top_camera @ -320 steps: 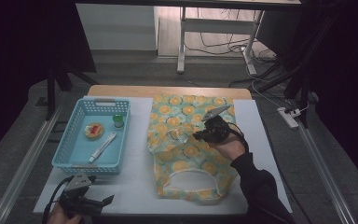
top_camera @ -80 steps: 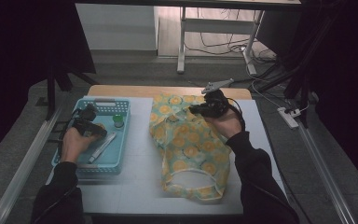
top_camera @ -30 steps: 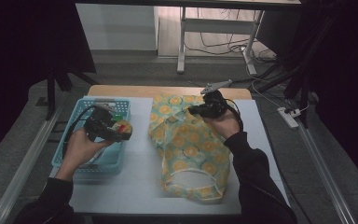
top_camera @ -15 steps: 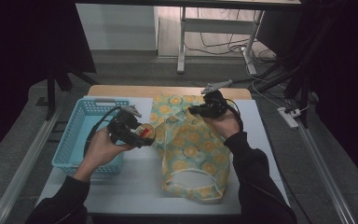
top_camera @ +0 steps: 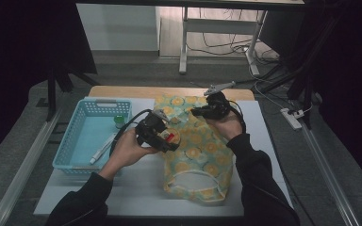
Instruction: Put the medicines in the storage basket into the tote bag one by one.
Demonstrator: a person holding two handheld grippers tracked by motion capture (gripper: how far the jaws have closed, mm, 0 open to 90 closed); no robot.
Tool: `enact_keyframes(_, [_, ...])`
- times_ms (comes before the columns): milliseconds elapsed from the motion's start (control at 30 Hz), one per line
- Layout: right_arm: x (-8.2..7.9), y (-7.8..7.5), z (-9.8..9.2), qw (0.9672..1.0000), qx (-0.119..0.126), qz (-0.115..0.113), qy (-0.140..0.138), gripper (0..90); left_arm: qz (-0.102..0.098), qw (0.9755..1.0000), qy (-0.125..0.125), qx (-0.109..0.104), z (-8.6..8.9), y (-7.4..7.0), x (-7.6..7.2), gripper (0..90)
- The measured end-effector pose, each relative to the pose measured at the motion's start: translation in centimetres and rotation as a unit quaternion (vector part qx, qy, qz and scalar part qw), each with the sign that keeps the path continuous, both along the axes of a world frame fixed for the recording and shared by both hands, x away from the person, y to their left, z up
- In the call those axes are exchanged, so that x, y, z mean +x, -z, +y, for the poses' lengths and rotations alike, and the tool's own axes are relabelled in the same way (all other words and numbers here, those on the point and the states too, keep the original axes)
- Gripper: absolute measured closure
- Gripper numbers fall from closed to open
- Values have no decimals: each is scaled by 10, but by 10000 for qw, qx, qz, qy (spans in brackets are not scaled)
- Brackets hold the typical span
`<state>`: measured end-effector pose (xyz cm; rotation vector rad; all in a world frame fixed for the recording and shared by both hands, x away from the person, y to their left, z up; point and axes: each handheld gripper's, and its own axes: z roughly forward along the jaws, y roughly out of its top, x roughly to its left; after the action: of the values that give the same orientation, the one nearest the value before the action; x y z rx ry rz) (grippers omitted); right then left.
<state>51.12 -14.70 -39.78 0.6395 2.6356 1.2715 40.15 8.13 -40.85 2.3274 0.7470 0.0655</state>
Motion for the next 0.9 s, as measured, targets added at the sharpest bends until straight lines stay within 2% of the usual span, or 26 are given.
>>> enact_keyframes(200, [2,2,0,10000,17,6,12,900,14,9998,181,1,-23,5,7,202])
enact_keyframes(333, [3,2,0,10000,15,31,31,900,-77,9996,242,93,-36,11,12,202])
enact_keyframes(667, [7,3,-2,9999,58,35,92,900,-138,9994,278,176,-56,36,31,201])
enact_keyframes(767, [9,4,-3,9999,98,68,122,900,-207,9992,293,159,-61,44,37,202])
enact_keyframes(900, [11,7,-3,9998,80,85,151,900,-210,9988,445,42,-66,51,41,202])
